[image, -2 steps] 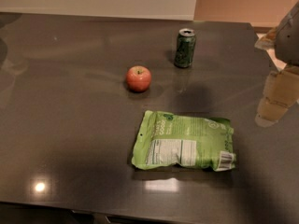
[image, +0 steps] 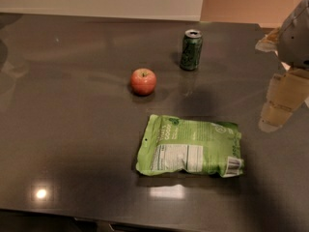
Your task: Pick green rice chip bag
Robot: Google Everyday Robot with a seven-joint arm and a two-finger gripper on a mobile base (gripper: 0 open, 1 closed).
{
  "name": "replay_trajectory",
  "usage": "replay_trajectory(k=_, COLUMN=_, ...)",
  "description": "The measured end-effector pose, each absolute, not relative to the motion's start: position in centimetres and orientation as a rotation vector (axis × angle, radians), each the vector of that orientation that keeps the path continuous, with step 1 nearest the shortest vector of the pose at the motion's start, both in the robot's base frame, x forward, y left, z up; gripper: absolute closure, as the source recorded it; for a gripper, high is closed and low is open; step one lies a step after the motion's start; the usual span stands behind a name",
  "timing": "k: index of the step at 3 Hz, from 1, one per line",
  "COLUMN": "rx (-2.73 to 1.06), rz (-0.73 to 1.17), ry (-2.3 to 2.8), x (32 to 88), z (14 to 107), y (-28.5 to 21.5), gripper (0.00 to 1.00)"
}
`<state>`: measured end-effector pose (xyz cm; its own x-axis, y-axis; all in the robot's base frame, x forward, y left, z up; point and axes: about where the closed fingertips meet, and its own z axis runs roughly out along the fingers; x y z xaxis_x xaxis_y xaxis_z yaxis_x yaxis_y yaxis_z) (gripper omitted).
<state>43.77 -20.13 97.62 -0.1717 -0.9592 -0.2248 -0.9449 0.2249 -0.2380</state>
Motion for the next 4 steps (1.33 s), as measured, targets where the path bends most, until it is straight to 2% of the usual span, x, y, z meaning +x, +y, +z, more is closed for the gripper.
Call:
replay_trajectory(k=2, rx=-1.962, rz=0.069, ry=2.081, x=41.9, z=93.3, y=-14.8, gripper=0.00)
replay_trajectory(k=4, rx=-2.054, rz=0.095, ry=2.107, x=41.5, z=87.1, y=-13.3, gripper=0.00)
